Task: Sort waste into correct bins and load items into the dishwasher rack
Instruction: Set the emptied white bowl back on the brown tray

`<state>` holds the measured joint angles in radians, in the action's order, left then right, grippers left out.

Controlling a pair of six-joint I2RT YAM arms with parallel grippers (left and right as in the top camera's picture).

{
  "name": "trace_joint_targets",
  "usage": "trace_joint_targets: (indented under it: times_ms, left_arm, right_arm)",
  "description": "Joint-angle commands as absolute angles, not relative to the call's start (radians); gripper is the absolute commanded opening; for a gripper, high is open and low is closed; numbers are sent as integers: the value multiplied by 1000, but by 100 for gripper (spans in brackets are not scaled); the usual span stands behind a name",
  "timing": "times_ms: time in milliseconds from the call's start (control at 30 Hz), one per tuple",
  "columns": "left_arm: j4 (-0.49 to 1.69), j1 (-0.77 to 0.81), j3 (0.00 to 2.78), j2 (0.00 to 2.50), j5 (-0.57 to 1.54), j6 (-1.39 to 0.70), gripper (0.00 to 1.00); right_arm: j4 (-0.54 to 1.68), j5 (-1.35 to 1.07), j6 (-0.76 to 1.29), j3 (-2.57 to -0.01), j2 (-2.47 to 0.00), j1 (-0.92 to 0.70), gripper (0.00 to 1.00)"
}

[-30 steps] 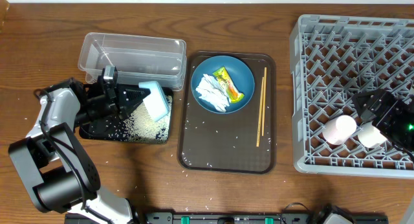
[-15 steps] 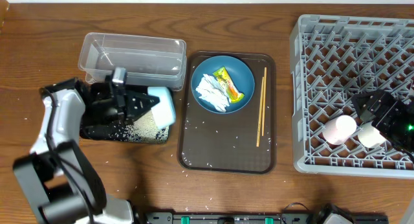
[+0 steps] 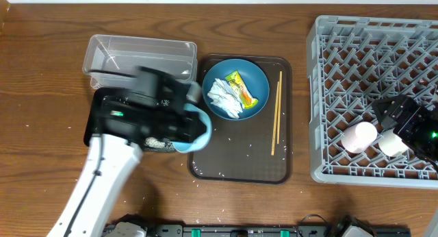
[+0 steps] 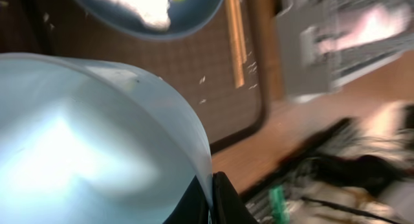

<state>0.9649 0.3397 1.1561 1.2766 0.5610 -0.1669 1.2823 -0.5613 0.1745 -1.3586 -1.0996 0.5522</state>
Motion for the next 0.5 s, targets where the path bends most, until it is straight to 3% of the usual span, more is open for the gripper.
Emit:
trace_joint_targets:
  times_ms: [0, 133, 333, 400, 467]
  left_arm:
    - [930, 538, 1139, 1326, 146, -409, 6]
    - [820, 741, 1114, 1438, 3, -462, 6]
    - [694, 857, 1114, 1626, -42, -459, 7]
    - [679, 863, 1115, 1656, -41, -458, 14]
    - [686, 863, 1127, 1659, -33, -458, 29]
  right_arm:
    - [1283, -564, 179, -1367, -1100, 546, 91]
    - [1283, -564, 179, -1367, -1100, 546, 91]
    - [1283, -564, 179, -1367, -1100, 546, 91]
    - [1283, -564, 179, -1367, -1100, 546, 92]
    - [1283, -564, 179, -1367, -1100, 546, 92]
